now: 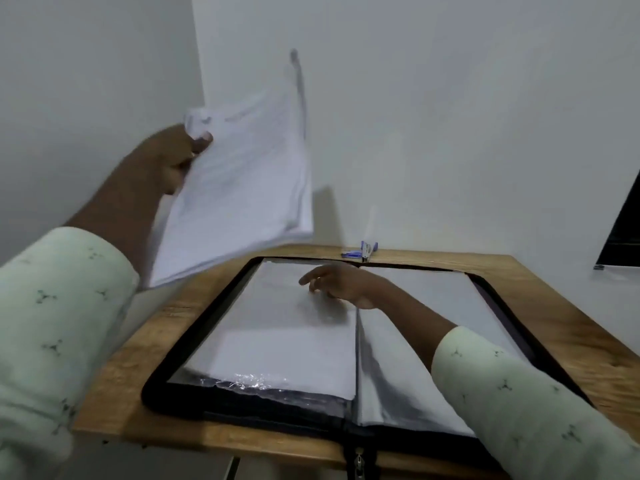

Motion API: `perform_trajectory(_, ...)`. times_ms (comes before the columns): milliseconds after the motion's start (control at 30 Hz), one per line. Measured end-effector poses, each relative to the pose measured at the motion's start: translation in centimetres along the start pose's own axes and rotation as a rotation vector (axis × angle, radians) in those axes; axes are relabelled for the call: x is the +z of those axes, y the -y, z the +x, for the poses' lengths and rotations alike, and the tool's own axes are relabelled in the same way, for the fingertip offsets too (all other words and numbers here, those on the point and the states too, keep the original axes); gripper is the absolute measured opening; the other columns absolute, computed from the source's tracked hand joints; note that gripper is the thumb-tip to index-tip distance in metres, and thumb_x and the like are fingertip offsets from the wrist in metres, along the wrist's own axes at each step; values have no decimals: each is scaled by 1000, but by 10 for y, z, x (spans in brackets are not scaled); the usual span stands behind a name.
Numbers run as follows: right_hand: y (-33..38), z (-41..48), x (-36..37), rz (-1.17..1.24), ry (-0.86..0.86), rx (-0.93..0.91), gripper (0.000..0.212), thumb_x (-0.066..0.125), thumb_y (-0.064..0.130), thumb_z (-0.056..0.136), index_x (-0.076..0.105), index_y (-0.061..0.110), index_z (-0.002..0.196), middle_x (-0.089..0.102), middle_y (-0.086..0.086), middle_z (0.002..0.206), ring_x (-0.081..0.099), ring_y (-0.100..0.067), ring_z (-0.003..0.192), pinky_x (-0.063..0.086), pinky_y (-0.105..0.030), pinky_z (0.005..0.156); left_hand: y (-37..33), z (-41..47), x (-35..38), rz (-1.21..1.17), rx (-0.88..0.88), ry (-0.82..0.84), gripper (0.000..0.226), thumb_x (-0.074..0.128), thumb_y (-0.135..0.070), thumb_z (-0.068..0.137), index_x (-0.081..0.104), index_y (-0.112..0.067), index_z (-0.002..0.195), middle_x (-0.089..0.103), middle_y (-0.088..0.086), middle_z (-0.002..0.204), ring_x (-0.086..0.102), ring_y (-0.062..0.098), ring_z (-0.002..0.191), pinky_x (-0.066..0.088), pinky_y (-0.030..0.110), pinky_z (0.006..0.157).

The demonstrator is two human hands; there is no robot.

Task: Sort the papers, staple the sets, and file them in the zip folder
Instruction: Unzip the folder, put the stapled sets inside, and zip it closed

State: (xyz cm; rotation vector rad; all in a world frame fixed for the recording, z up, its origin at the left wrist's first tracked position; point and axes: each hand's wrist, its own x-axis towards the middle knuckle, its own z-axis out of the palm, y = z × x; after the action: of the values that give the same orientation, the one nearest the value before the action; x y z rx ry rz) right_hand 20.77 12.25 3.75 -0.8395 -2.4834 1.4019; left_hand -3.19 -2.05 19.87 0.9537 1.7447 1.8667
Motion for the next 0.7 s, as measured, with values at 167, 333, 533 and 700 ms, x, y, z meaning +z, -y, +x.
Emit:
perform_trajectory(167, -21, -9, -48, 575, -107, 58, 51, 42, 43, 103, 55, 4, 133, 55, -22, 137, 57, -37, 118, 48, -48, 101, 53, 6, 60, 130, -36, 107, 32, 58, -15, 99, 58, -6, 130, 61, 21, 130, 61, 30, 107, 47, 48, 101)
perform_trajectory(333, -53, -35, -112, 865, -314, 132, 91, 20, 79, 88, 59, 5, 125, 69, -14, 120, 67, -30, 106, 53, -43, 87, 86, -5, 125, 121, -94, 151, 23, 57, -7, 98, 60, -7, 121, 67, 14, 102, 64, 25, 81, 53, 33, 75)
perform_trajectory(533, -80, -65, -152, 678, -307, 117, 69, 51, 68, 87, 65, 9, 120, 73, -9, 110, 72, -23, 93, 55, -38, 84, 125, -11, 191, 81, -182, 234, 26, 56, -6, 99, 60, 3, 123, 66, 22, 113, 64, 35, 101, 48, 48, 98)
perform_trajectory(700, -107, -62, -163, 598, -280, 98, 40, 67, 19, 91, 59, 5, 128, 69, -14, 121, 66, -32, 111, 48, -49, 102, 144, -19, 228, -27, -274, 363, 23, 54, -8, 100, 57, -4, 122, 68, 20, 115, 68, 34, 97, 56, 47, 88)
